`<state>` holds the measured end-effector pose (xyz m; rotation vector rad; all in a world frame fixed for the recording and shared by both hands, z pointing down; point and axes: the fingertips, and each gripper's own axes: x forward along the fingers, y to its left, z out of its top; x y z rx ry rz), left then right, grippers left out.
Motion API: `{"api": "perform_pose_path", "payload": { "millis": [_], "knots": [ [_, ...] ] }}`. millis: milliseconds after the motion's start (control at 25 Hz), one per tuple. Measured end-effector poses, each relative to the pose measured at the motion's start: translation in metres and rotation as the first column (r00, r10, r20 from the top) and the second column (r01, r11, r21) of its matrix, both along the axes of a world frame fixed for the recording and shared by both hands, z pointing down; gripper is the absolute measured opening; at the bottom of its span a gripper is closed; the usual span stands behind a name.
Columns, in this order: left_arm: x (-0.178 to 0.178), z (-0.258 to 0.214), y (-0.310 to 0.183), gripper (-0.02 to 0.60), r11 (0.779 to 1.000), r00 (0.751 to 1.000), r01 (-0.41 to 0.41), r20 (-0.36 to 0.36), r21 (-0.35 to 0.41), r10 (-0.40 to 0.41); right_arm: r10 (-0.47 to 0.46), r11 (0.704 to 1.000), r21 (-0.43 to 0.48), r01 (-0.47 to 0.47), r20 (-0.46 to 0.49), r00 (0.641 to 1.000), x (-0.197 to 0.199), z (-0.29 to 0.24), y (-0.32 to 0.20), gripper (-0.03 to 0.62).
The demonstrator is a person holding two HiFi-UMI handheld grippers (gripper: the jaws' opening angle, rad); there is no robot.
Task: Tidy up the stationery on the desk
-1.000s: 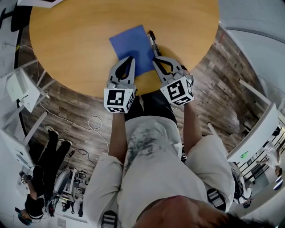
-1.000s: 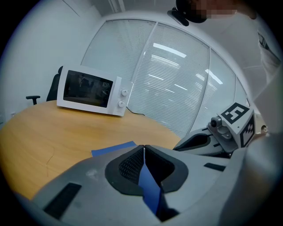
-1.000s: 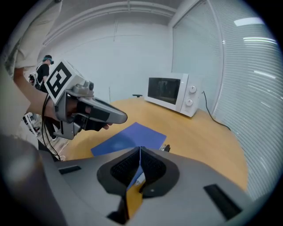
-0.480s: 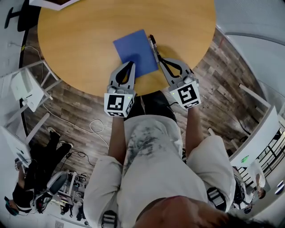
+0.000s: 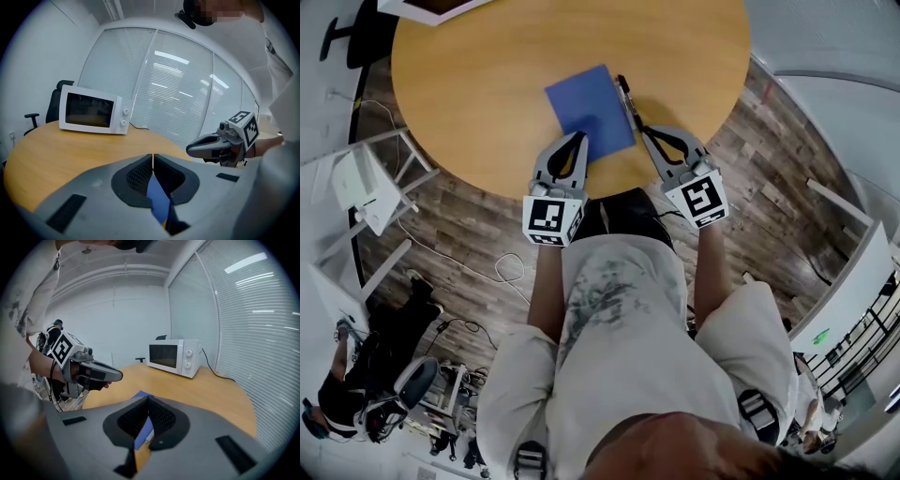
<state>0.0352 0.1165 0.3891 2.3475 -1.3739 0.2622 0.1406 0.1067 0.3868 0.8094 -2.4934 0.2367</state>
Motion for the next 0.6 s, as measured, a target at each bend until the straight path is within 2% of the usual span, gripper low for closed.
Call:
{"api": "perform_pose_path", "payload": {
  "millis": [440,600],
  "knots": [
    [0.007,-0.016,0.010,0.017,0.999,0.999,-0.031,0.018,0.013,0.031,-0.004,1.000,0.025,0.004,0.028,1.000,-0.002,-0.013,0.009,0.063],
    [0.010,-0.022,0.015,0.017,0.999,0.999,-0.040,0.028,0.009,0.039,0.007,1.000,0.008,-0.007,0.031,0.999,-0.002,-0.021,0.015,0.063]
  ]
}}
